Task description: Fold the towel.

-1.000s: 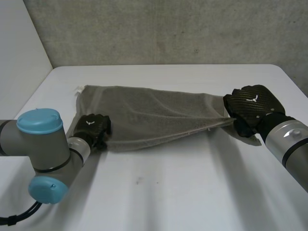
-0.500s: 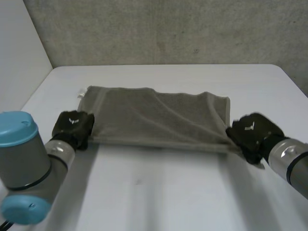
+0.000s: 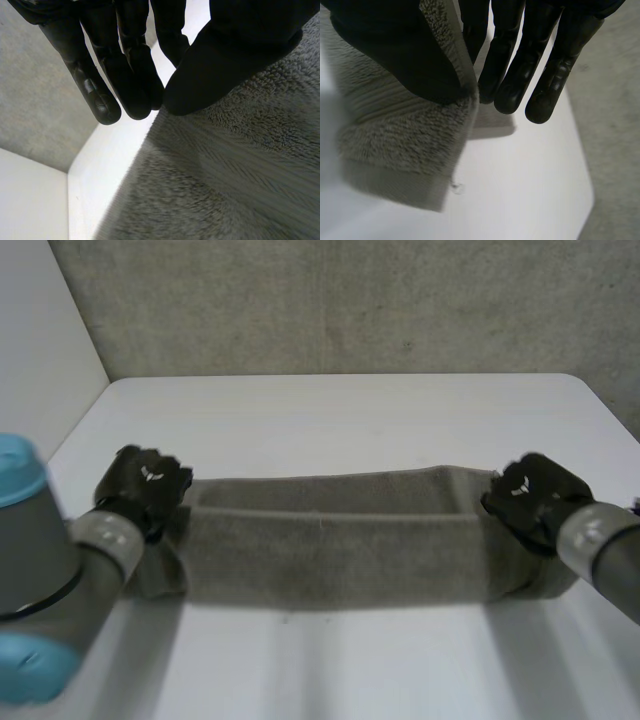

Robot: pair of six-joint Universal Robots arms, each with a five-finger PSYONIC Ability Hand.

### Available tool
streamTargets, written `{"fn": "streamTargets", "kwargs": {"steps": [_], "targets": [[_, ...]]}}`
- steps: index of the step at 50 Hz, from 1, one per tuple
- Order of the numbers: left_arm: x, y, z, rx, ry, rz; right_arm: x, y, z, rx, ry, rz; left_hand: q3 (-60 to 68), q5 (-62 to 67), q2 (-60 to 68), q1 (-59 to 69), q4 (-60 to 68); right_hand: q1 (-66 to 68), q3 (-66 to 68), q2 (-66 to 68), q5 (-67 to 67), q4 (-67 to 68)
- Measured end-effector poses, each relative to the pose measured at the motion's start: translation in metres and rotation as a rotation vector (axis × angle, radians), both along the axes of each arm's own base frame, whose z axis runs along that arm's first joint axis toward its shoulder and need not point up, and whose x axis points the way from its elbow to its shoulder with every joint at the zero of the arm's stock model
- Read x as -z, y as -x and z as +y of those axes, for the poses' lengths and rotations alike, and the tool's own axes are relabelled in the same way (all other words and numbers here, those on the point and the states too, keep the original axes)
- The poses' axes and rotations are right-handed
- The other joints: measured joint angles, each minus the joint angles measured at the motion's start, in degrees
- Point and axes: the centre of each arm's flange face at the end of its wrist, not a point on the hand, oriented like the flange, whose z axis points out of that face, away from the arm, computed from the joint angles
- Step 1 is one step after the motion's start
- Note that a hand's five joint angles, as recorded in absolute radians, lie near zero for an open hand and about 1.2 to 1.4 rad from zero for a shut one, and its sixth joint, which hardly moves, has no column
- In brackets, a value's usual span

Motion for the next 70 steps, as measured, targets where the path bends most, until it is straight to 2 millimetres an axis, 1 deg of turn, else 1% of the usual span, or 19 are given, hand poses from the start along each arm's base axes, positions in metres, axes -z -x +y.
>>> {"fn": "streamTargets", "kwargs": {"steps": [4,10,15,19,23,24,25,26,27,28,29,33,40,41,44,49,57,61,70], "targets": [[0.020,0.019,-0.041,0.007,0.050,0.018,0.010,-0.022,-0.023,0.019,0.105,-0.014,0.00,0.00,0.00,0.05,0.00,0.00,0.00,0.09,0.11,0.00],[0.043,0.036,-0.078,0.010,0.074,0.024,0.025,-0.042,-0.053,0.042,0.224,-0.031,0.00,0.00,0.00,0.05,0.00,0.00,0.24,0.09,0.14,0.00],[0.055,0.045,-0.102,0.008,0.094,0.033,0.043,-0.058,-0.085,0.040,0.340,-0.063,0.00,0.00,0.00,0.05,0.00,0.00,0.24,0.09,0.14,0.00],[0.059,0.049,-0.110,0.007,0.110,0.040,0.051,-0.062,-0.095,0.036,0.369,-0.064,0.00,0.00,0.00,0.05,0.00,0.00,0.24,0.09,0.14,0.00],[0.065,0.055,-0.125,0.008,0.163,0.055,0.077,-0.072,-0.115,0.000,0.393,-0.043,0.00,0.00,0.00,0.05,0.01,-0.24,0.15,0.00,0.05,-0.18],[0.066,0.056,-0.127,0.008,0.173,0.058,0.082,-0.073,-0.117,-0.009,0.393,-0.040,0.00,0.00,0.00,0.05,0.01,-6.96,-9.56,-9.68,-7.46,-9.03],[0.068,0.057,-0.129,0.009,0.186,0.061,0.087,-0.075,-0.120,-0.020,0.391,-0.037,-0.02,-0.01,-0.08,0.05,-0.02,-6.96,-9.56,-9.68,-7.46,-9.03],[0.069,0.057,-0.131,0.009,0.193,0.063,0.090,-0.076,-0.121,-0.027,0.389,-0.036,-0.18,-0.09,-0.26,0.04,-0.13,-19.49,-23.16,-23.40,-20.19,-22.52],[0.071,0.058,-0.133,0.010,0.209,0.069,0.097,-0.078,-0.123,-0.040,0.385,-0.035,-5.40,-3.79,-5.57,-3.96,-4.37,-33.74,-37.84,-39.12,-36.11,-38.47],[0.071,0.059,-0.134,0.010,0.216,0.071,0.099,-0.078,-0.123,-0.043,0.384,-0.035,-12.36,-11.91,-12.65,-12.39,-12.71,-33.74,-37.84,-39.12,-36.11,-38.47],[0.072,0.059,-0.135,0.009,0.228,0.075,0.103,-0.079,-0.124,-0.047,0.381,-0.037,-22.59,-22.38,-23.15,-23.82,-23.16,-42.30,-51.34,-51.42,-49.81,-52.17],[0.074,0.059,-0.136,0.009,0.245,0.085,0.103,-0.078,-0.126,-0.042,0.383,-0.051,-51.31,-50.74,-52.14,-50.83,-51.53,-43.81,-55.57,-54.42,-52.61,-55.11],[0.059,0.056,-0.126,0.012,0.256,0.096,0.066,-0.073,-0.124,0.002,0.408,-0.163,-58.72,-57.26,-59.01,-58.12,-58.91,-43.81,-55.57,-54.41,-52.62,-55.11],[0.047,0.054,-0.119,0.013,0.268,0.104,0.045,-0.070,-0.120,0.022,0.412,-0.237,-59.33,-57.57,-59.53,-58.55,-59.47,-43.81,-55.57,-54.42,-52.64,-55.11],[0.028,0.049,-0.108,0.014,0.291,0.116,0.015,-0.061,-0.112,0.058,0.395,-0.359,-59.74,-57.73,-59.94,-58.97,-59.78,-43.81,-55.57,-54.42,-52.69,-55.11],[-0.001,0.039,-0.090,0.007,0.324,0.137,-0.015,-0.040,-0.093,0.130,0.287,-0.492,-59.90,-57.85,-60.17,-59.01,-60.01,-43.81,-55.57,-54.42,-52.71,-55.11],[-0.017,0.021,-0.076,-0.026,0.320,0.168,-0.012,-0.017,-0.067,0.209,0.068,-0.528,-59.90,-57.87,-60.24,-59.09,-60.10,-43.81,-55.57,-54.42,-52.73,-55.11],[-0.011,0.007,-0.072,-0.061,0.270,0.187,-0.003,0.000,-0.054,0.251,-0.036,-0.520,-59.90,-57.87,-60.24,-59.09,-60.17,-43.81,-55.57,-54.42,-52.78,-55.11],[0.000,-0.006,-0.061,-0.112,0.144,0.290,0.021,0.027,-0.046,0.323,-0.123,-0.504,-59.90,-57.89,-60.25,-59.09,-60.17,-43.81,-55.56,-54.42,-52.80,-55.11]]}}
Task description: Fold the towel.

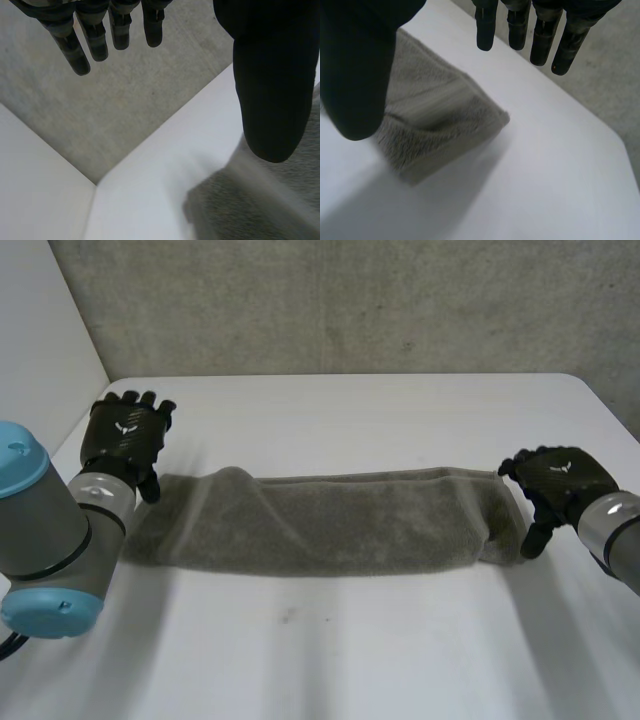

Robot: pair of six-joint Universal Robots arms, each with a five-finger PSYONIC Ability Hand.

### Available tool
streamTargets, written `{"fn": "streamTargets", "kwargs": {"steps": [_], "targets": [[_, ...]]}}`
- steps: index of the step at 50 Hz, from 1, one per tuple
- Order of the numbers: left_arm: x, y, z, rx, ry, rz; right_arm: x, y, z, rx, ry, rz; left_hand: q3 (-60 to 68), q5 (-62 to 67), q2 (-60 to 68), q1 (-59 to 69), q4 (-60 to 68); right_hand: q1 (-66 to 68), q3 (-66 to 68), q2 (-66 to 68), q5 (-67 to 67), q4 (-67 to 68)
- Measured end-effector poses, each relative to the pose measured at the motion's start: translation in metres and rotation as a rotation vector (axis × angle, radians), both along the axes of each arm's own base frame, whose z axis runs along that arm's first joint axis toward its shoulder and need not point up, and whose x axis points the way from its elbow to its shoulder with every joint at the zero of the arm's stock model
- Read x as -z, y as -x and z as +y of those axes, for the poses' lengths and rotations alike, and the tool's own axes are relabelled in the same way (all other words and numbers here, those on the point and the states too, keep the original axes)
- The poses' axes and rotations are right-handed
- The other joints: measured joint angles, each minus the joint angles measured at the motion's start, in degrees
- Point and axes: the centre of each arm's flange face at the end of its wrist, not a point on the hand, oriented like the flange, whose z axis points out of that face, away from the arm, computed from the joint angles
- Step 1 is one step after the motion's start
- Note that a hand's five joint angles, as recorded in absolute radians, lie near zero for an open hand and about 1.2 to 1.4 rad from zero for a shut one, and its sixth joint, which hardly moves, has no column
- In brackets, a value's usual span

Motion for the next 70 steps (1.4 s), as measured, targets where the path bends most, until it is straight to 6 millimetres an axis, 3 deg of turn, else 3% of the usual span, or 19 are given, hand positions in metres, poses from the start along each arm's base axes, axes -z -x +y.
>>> {"fn": "streamTargets", "kwargs": {"steps": [7,18,25,37,38,43,49,50,51,52,54,55,60,61,63,64,66,67,70], "targets": [[0.008,-0.006,0.004,-0.022,-0.075,0.140,0.024,0.008,-0.003,0.007,-0.035,-0.008,0.00,0.00,-0.01,0.00,0.00,3.63,5.93,4.67,4.22,4.88],[0.013,-0.009,0.011,-0.028,-0.109,0.193,0.057,0.008,-0.016,0.005,-0.042,-0.011,0.00,-0.02,-0.02,0.00,0.00,15.68,20.06,18.87,16.68,18.90],[0.015,-0.010,0.014,-0.028,-0.117,0.185,0.068,0.009,-0.025,0.019,-0.043,-0.023,0.00,-0.02,-0.03,0.00,0.00,41.74,51.89,51.06,48.10,50.99],[0.019,-0.010,0.017,-0.028,-0.127,0.180,0.054,0.032,-0.054,0.121,0.085,0.072,0.00,-0.02,-0.03,0.00,0.00,42.66,55.47,53.71,50.86,54.86],[0.019,-0.011,0.017,-0.028,-0.127,0.180,0.048,0.052,-0.066,0.169,0.139,0.194,0.00,-0.02,-0.03,0.00,0.00,42.67,55.47,53.71,50.87,54.86],[0.019,-0.011,0.017,-0.028,-0.128,0.180,0.034,0.087,-0.084,0.244,0.240,0.403,0.00,-0.02,-0.03,0.00,0.00,42.66,55.47,53.71,51.14,54.86],[0.019,-0.011,0.017,-0.028,-0.128,0.180,0.015,0.095,-0.092,0.275,0.326,0.451,0.00,-0.02,-0.04,0.00,0.00,42.67,55.47,53.71,51.27,54.87],[0.019,-0.010,0.017,-0.028,-0.128,0.180,-0.001,0.092,-0.093,0.278,0.381,0.443,0.00,-0.02,-0.04,0.00,0.00,42.67,55.47,53.71,51.27,54.87],[0.019,-0.010,0.017,-0.028,-0.128,0.180,-0.001,0.092,-0.093,0.278,0.381,0.443,0.00,-0.02,-0.04,0.00,0.00,42.67,55.47,53.71,51.27,54.87],[0.019,-0.011,0.017,-0.028,-0.128,0.180,-0.021,0.070,-0.089,0.232,0.458,0.397,0.00,-0.02,-0.04,0.00,0.00,42.67,55.52,53.71,51.37,55.07],[0.019,-0.011,0.017,-0.028,-0.128,0.180,-0.031,0.051,-0.084,0.184,0.495,0.366,0.00,-0.02,-0.04,0.00,0.00,42.67,55.63,53.71,51.41,55.08],[0.019,-0.011,0.017,-0.029,-0.128,0.180,-0.041,0.024,-0.075,0.104,0.538,0.325,0.00,-0.02,-0.04,0.00,0.00,42.66,55.72,53.71,51.46,55.08],[0.019,-0.011,0.017,-0.030,-0.127,0.180,-0.055,-0.051,-0.041,-0.136,0.615,0.228,0.00,-0.02,-0.04,0.00,0.00,42.67,55.73,54.17,51.46,55.09],[0.018,-0.011,0.017,-0.030,-0.127,0.181,-0.054,-0.077,-0.026,-0.231,0.626,0.198,0.00,-0.02,-0.04,0.00,0.00,42.67,55.73,54.32,51.47,55.09],[0.018,-0.011,0.017,-0.030,-0.127,0.181,-0.050,-0.101,-0.010,-0.322,0.631,0.172,0.00,-0.02,-0.04,0.00,0.00,42.67,55.73,54.32,51.47,55.09],[0.018,-0.011,0.017,-0.030,-0.126,0.181,-0.044,-0.125,0.006,-0.416,0.629,0.147,0.00,-0.02,-0.04,0.00,0.00,42.67,55.73,54.32,51.47,55.09],[0.018,-0.011,0.017,-0.030,-0.126,0.181,-0.036,-0.147,0.024,-0.509,0.623,0.125,0.00,-0.02,-0.04,0.00,0.00,42.67,55.73,54.32,51.47,55.09],[0.018,-0.011,0.017,-0.029,-0.126,0.181,-0.024,-0.168,0.043,-0.604,0.608,0.105,0.00,-0.02,-0.04,0.00,0.00,42.67,55.73,54.32,51.47,55.09],[0.019,-0.011,0.018,-0.029,-0.127,0.180,-0.009,-0.189,0.063,-0.701,0.586,0.088,0.00,-0.02,-0.04,0.00,0.00,42.67,55.73,54.32,51.47,55.09]]}}
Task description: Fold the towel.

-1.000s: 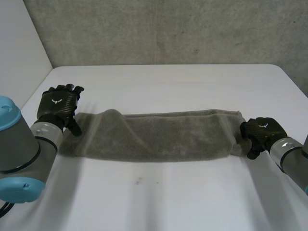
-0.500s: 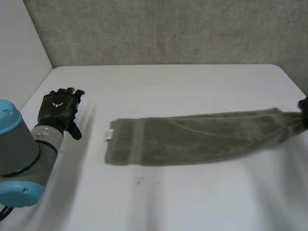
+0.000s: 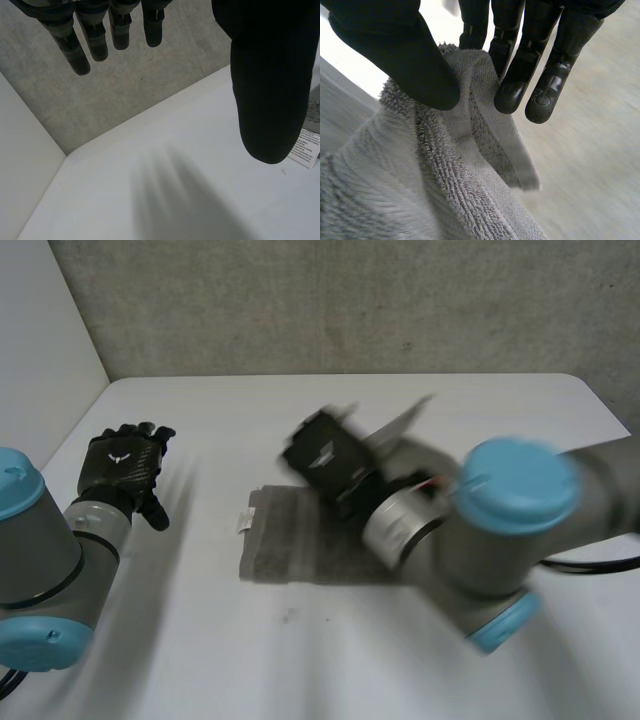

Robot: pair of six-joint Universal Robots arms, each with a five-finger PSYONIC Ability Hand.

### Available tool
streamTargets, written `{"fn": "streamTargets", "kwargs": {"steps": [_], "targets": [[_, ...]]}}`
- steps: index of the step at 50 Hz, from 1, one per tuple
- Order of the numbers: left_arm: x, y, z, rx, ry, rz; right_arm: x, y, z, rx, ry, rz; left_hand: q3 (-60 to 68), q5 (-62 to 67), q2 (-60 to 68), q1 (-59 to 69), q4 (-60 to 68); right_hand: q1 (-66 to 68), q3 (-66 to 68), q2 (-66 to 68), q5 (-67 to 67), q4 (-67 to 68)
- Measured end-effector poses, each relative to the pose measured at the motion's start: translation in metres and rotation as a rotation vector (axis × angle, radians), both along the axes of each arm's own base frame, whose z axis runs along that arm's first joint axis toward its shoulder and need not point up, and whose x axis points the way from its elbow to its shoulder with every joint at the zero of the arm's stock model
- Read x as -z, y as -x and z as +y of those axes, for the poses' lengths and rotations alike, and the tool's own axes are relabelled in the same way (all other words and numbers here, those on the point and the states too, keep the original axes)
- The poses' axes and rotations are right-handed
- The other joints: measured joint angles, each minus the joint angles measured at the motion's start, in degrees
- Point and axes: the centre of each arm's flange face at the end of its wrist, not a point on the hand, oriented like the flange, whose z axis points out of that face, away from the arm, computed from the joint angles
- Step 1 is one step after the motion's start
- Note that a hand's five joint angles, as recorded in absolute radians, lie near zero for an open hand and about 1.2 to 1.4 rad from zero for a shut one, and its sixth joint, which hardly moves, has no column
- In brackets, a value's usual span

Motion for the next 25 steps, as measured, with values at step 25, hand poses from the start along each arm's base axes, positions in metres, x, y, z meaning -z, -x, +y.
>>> {"fn": "streamTargets", "kwargs": {"steps": [25], "targets": [[-0.016,0.035,0.021,0.125,0.047,0.026,-0.007,0.008,-0.004,0.156,-0.286,-0.173,0.00,0.00,0.00,0.00,0.00,-42.77,-55.78,-54.38,-51.37,-55.08]]}}
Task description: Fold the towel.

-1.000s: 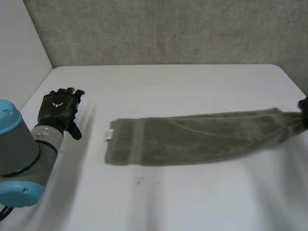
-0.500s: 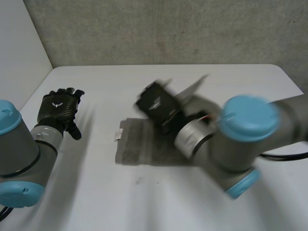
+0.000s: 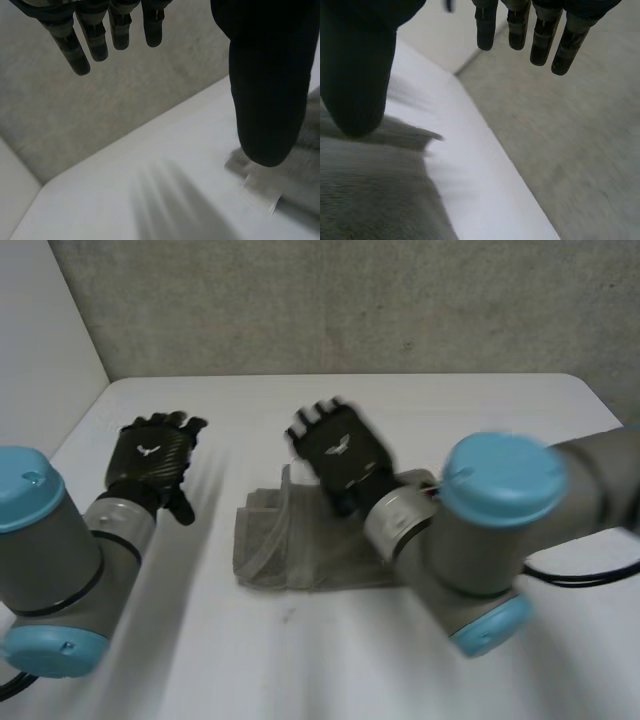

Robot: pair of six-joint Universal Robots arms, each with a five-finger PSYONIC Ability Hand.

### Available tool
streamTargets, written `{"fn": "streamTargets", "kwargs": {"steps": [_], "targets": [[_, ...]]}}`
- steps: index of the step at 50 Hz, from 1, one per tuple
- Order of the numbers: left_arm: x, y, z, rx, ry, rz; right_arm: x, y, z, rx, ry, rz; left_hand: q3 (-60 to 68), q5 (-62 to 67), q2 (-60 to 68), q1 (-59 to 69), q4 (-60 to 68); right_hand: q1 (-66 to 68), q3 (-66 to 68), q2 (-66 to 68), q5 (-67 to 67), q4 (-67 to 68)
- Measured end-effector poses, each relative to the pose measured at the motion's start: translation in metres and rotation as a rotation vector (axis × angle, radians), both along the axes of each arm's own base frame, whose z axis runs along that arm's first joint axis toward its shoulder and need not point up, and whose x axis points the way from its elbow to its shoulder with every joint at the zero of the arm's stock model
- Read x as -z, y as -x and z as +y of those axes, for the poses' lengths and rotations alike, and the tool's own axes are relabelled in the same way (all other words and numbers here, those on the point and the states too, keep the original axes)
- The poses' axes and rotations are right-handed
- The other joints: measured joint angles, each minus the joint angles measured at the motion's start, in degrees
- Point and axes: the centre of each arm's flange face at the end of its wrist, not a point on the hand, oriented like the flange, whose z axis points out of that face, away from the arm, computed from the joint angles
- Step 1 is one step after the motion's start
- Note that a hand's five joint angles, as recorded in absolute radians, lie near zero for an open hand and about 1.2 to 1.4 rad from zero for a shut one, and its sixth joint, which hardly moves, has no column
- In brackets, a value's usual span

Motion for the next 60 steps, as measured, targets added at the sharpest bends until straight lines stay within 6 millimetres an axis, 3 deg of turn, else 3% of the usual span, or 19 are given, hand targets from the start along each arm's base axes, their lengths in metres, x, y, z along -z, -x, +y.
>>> {"fn": "streamTargets", "kwargs": {"steps": [2,4,8,11,14,21,27,33,35,41,43,44,48,49,53,56,60], "targets": [[-0.002,0.004,0.002,0.014,0.005,0.005,-0.003,0.007,-0.003,0.020,-0.027,-0.017,0.00,0.00,0.00,0.00,0.00,0.00,0.00,0.00,0.00,0.00],[-0.009,0.021,0.011,0.068,0.022,0.028,-0.008,0.033,-0.013,0.096,-0.136,-0.054,0.00,0.00,0.00,0.00,0.00,0.00,0.00,0.00,-0.06,0.00],[-0.009,0.043,0.022,0.136,0.016,0.066,0.003,0.062,-0.019,0.174,-0.261,-0.039,0.00,0.00,0.00,0.00,0.00,0.00,0.00,0.00,-0.10,0.00],[-0.008,0.048,0.024,0.150,0.011,0.072,0.007,0.067,-0.020,0.189,-0.285,-0.030,0.00,0.00,0.00,0.00,0.00,0.00,0.00,0.00,-0.11,0.00],[0.014,0.078,0.031,0.230,-0.041,0.080,0.034,0.096,-0.020,0.266,-0.381,0.030,0.00,0.00,0.00,0.00,0.00,0.00,0.00,0.00,-0.11,0.00],[0.052,0.095,0.019,0.239,-0.097,0.041,0.058,0.117,-0.024,0.322,-0.367,0.076,0.00,0.00,0.00,0.00,0.00,0.16,0.06,0.06,-0.06,0.05],[0.078,0.092,0.007,0.199,-0.127,-0.021,0.076,0.124,-0.028,0.334,-0.319,0.114,0.00,0.00,0.00,0.00,0.00,13.51,17.17,16.16,14.24,16.10],[0.085,0.079,0.004,0.132,-0.129,-0.088,0.090,0.123,-0.032,0.332,-0.297,0.141,0.00,0.00,0.00,0.00,0.00,37.46,49.91,49.34,44.42,48.33],[0.082,0.074,0.006,0.106,-0.123,-0.104,0.090,0.122,-0.036,0.335,-0.279,0.141,0.00,0.00,0.00,0.00,0.00,38.38,55.36,54.12,49.71,54.55],[0.074,0.065,0.013,0.073,-0.116,-0.115,0.071,0.117,-0.044,0.336,-0.195,0.129,0.00,-0.02,0.00,0.00,0.00,41.52,55.53,54.13,50.68,54.85],[0.069,0.062,0.018,0.066,-0.114,-0.111,0.052,0.113,-0.049,0.335,-0.123,0.121,0.00,-0.02,-0.01,0.00,0.00,44.47,55.53,54.13,52.00,54.86],[0.064,0.059,0.022,0.064,-0.113,-0.106,0.035,0.106,-0.050,0.323,-0.057,0.119,0.00,-0.02,-0.01,0.00,-0.01,44.47,55.53,54.13,52.22,54.86],[0.057,0.055,0.028,0.063,-0.110,-0.097,0.016,0.089,-0.044,0.283,0.027,0.123,0.00,-0.02,-0.01,0.00,-0.01,44.47,55.53,54.14,52.34,54.88],[0.050,0.052,0.031,0.062,-0.104,-0.086,0.008,0.070,-0.033,0.227,0.075,0.130,0.00,-0.02,-0.01,-0.24,-0.01,44.47,55.55,54.14,52.41,54.90],[0.037,0.040,0.033,0.040,-0.093,-0.054,0.009,0.026,-0.001,0.081,0.129,0.150,0.00,-0.02,-0.01,-0.30,-0.01,44.47,55.64,54.14,52.50,55.05],[0.026,0.022,0.029,-0.011,-0.090,-0.015,0.028,-0.007,0.029,-0.037,0.134,0.182,0.00,-0.02,-0.01,-0.30,-0.01,44.33,55.41,53.85,52.38,54.83],[0.022,0.009,0.024,-0.050,-0.093,0.008,0.043,-0.018,0.042,-0.068,0.115,0.202,0.00,-0.02,-0.01,-0.30,-0.01,40.04,47.98,46.82,47.23,47.85]]}}
